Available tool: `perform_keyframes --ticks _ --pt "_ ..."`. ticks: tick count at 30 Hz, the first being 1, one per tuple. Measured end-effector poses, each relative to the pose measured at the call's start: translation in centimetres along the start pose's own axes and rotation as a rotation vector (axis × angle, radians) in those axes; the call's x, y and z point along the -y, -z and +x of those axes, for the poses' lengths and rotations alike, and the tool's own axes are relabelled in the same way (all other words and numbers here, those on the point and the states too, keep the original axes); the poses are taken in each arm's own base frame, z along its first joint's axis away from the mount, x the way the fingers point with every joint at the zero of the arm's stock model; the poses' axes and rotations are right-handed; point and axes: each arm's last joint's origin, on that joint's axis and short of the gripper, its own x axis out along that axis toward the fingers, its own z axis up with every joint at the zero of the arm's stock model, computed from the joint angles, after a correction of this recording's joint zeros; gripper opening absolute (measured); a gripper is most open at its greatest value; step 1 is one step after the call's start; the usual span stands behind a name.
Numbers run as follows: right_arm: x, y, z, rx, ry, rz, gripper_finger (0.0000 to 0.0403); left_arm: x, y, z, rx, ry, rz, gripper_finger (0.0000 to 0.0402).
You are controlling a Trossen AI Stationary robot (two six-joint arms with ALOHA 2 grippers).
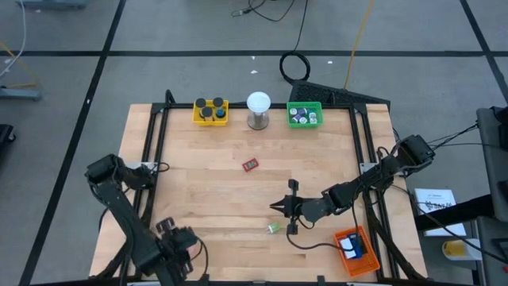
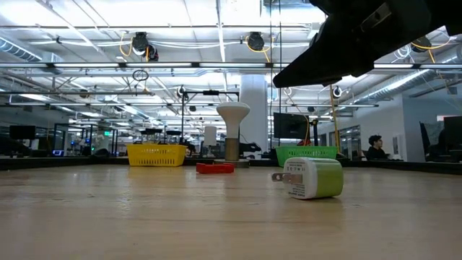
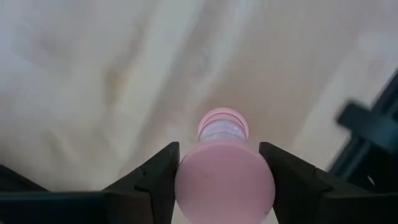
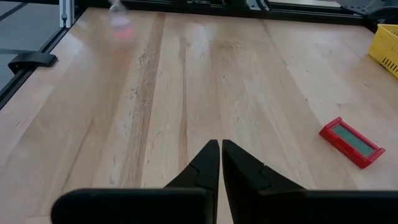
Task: Pick & Place Office items
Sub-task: Put the pink hourglass into the yellow bin
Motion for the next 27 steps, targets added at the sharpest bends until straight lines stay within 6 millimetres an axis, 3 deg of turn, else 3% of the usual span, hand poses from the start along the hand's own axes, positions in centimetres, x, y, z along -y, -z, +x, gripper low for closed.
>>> perform_keyframes --ticks 6,11,15,19,22,27 --pt "0.0 0.0 0.0 0.004 -0.001 0.002 0.0013 -4.7 -4.5 -3.7 0.168 -0.023 0.004 0.0199" --pt "0.0 -0.3 0.0 0.024 -0.004 -0.010 0.0013 -11.0 -11.7 -5.0 0.198 -0.100 0.007 0.0199" --pt "-0.1 -0.3 0.0 0.025 -0.005 -0.013 0.0013 -16.4 -18.0 -3.9 0.170 -0.103 0.023 0.0199" --pt "-0.1 -0.2 0.0 0.023 -0.005 -0.015 0.0013 -22.0 -22.8 -2.4 0.175 -0.112 -0.001 0.0199" --pt "-0.1 -0.2 0.0 0.021 -0.004 -0.016 0.0013 -26.4 -24.9 -1.5 0.181 -0.127 -0.074 0.0199" --pt "0.0 -0.2 0.0 0.018 -0.004 -0.026 0.0013 -32.0 -26.6 -0.2 0.195 -0.126 -0.193 0.0199"
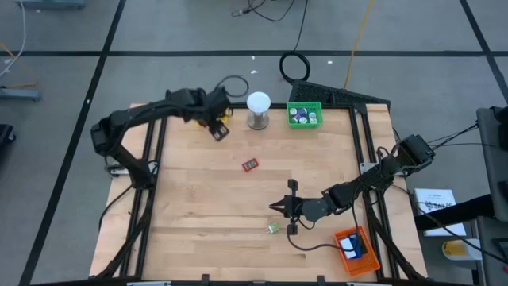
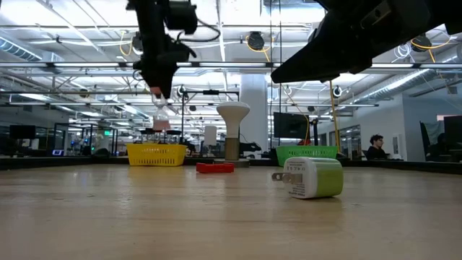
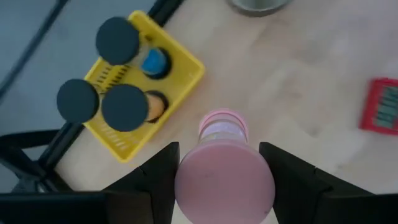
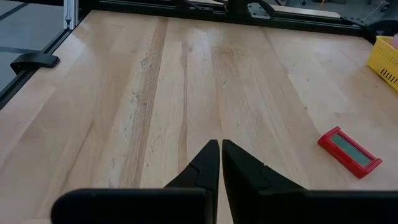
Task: Pick & Place Office items
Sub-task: Put the pink hourglass into the yellow bin
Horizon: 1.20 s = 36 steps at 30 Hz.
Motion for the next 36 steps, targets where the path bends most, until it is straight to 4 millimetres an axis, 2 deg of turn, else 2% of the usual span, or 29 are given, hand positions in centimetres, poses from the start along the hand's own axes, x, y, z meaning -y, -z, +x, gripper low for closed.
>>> perform_keyframes --ticks 4,9,16,20,26,36 --pt "0.0 0.0 0.0 0.000 0.000 -0.013 0.0013 -2.4 -1.4 2.1 0.011 -0.020 -0.061 0.0199" --pt "0.0 0.0 0.0 0.001 0.000 -0.013 0.0013 -4.0 -3.0 4.2 0.079 -0.033 -0.102 0.0199" --pt "0.0 0.0 0.0 0.001 0.000 -0.012 0.0013 -5.8 -3.7 6.6 0.059 -0.055 -0.160 0.0199" --pt "0.0 0.0 0.0 0.000 0.001 -0.013 0.0013 -5.8 -4.0 8.0 0.040 -0.057 -0.160 0.0199" --pt "0.0 0.0 0.0 0.000 0.000 -0.013 0.0013 -5.6 -4.1 9.1 0.018 -0.058 -0.150 0.0199" --pt "0.0 0.0 0.0 0.000 -0.003 -0.011 0.0013 -5.7 -4.1 9.1 0.025 -0.056 -0.178 0.0199"
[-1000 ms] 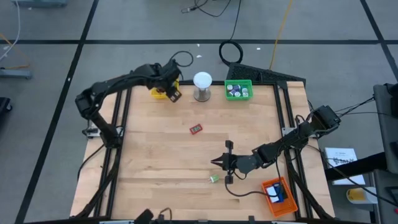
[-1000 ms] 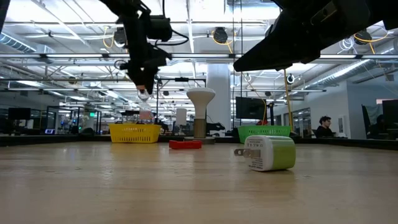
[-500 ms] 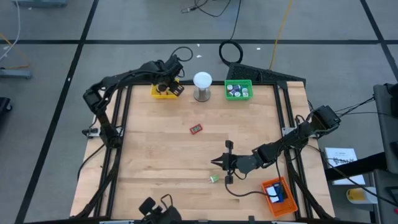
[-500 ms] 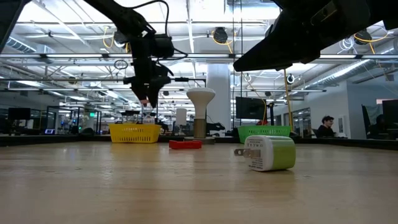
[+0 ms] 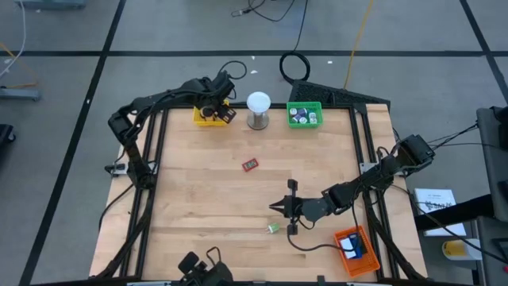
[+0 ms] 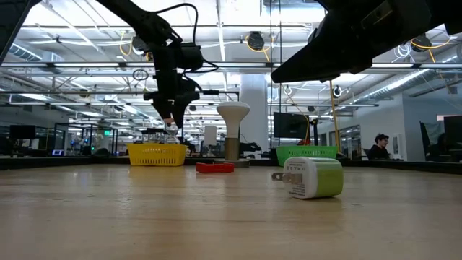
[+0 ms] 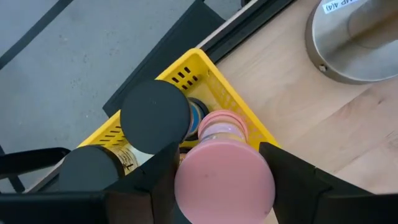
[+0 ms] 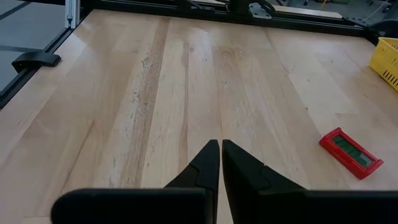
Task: Pick & Place Office items
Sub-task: Put the pink hourglass into the yellow bin
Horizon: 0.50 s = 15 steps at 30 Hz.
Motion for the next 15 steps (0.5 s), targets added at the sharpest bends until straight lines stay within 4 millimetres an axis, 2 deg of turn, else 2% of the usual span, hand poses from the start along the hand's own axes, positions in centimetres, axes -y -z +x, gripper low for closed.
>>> perform_keyframes --ticks 5,11,15 --pt "-0.09 0.01 0.00 -0.004 -0.031 0.001 0.0013 0.00 0.01 0.00 -0.001 0.001 -0.018 0.0200" --pt "-0.15 -0.04 0.00 -0.001 -0.049 0.004 0.0013 0.07 0.01 -0.02 0.000 0.002 -0.018 0.0227" --pt "-0.15 -0.04 0.00 -0.001 -0.048 0.002 0.0013 0.17 0.03 -0.05 0.001 0.000 -0.015 0.0223"
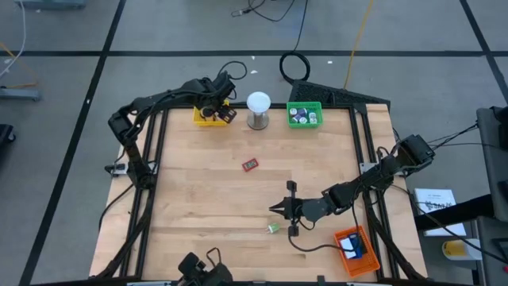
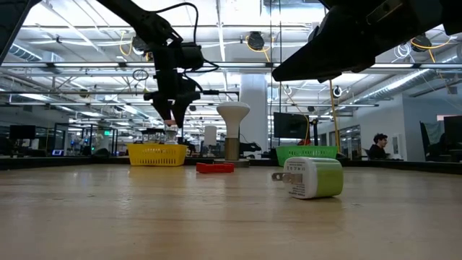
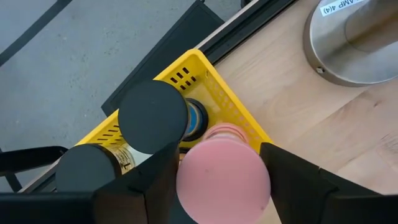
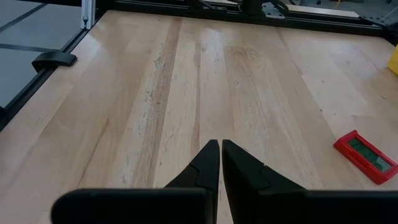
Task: Pick & Place Office items
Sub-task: Put the pink hourglass into the yellow bin, then put the red digital timer into the orange bin
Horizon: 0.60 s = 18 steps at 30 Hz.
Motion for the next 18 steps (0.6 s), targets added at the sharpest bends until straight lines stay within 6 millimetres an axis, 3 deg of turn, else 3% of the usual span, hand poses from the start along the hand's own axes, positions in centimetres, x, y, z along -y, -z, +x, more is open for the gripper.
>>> perform_keyframes --ticks 6,18 --pt "0.00 0.00 0.00 0.000 0.000 -0.001 0.0013 0.00 0.00 0.00 0.000 -0.001 0.007 0.0224" --pt "0.00 0.00 0.00 0.000 0.001 -0.001 0.0013 0.59 0.05 -0.83 -0.004 -0.004 0.091 0.0291"
